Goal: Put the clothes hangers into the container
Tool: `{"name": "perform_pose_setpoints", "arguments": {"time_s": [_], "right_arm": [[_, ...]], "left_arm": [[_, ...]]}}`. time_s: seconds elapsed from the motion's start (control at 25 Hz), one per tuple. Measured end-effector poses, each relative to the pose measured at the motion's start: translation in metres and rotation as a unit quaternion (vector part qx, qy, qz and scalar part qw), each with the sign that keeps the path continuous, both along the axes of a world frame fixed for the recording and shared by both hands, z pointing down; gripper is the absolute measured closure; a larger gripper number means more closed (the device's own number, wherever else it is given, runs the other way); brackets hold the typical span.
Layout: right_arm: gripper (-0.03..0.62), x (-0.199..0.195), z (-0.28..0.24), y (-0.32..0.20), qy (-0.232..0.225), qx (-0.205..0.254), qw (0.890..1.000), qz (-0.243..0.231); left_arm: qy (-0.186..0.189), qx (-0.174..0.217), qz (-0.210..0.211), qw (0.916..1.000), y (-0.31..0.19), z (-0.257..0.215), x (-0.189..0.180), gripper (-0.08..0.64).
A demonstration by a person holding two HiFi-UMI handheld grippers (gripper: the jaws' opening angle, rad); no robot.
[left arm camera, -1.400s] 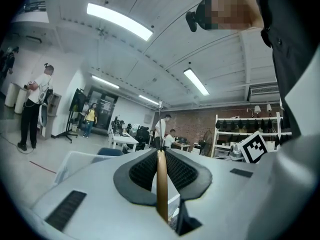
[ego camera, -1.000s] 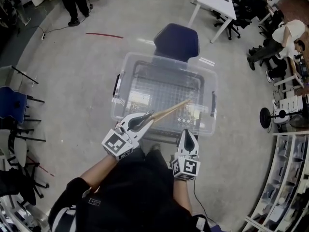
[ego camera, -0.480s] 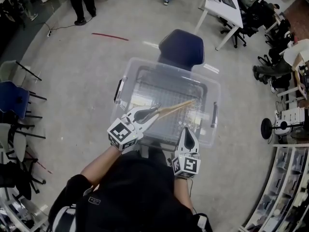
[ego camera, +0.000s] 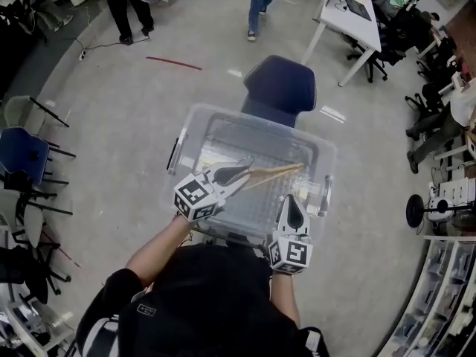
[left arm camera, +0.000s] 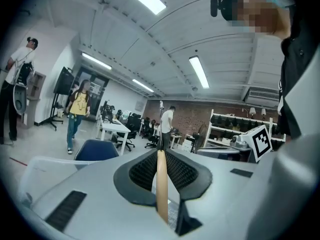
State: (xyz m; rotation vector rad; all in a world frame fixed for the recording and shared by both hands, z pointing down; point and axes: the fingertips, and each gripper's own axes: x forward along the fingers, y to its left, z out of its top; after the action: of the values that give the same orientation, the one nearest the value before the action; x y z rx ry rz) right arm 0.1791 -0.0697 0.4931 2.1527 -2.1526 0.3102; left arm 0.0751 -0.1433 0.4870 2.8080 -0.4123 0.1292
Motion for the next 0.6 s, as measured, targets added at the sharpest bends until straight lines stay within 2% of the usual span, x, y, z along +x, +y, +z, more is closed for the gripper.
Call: {"name": "perform_pose_setpoints", "arguments": {"time_s": [0.36, 0.6], "right_arm": [[0.579, 0.021, 0.009, -0.030, -0.006, -0.005, 1.000, -0.008], [0.579, 0.034, 0.021, -0.042, -0.009, -0.012, 1.000, -0.008]], "left_arm": [[-0.039, -0.046, 0.041, 0.9973, -0.030, 0.075, 0.031, 0.488], [-0.054, -0.096, 0.061, 0.9920, -0.042, 0.135, 0.039, 0.488]]}}
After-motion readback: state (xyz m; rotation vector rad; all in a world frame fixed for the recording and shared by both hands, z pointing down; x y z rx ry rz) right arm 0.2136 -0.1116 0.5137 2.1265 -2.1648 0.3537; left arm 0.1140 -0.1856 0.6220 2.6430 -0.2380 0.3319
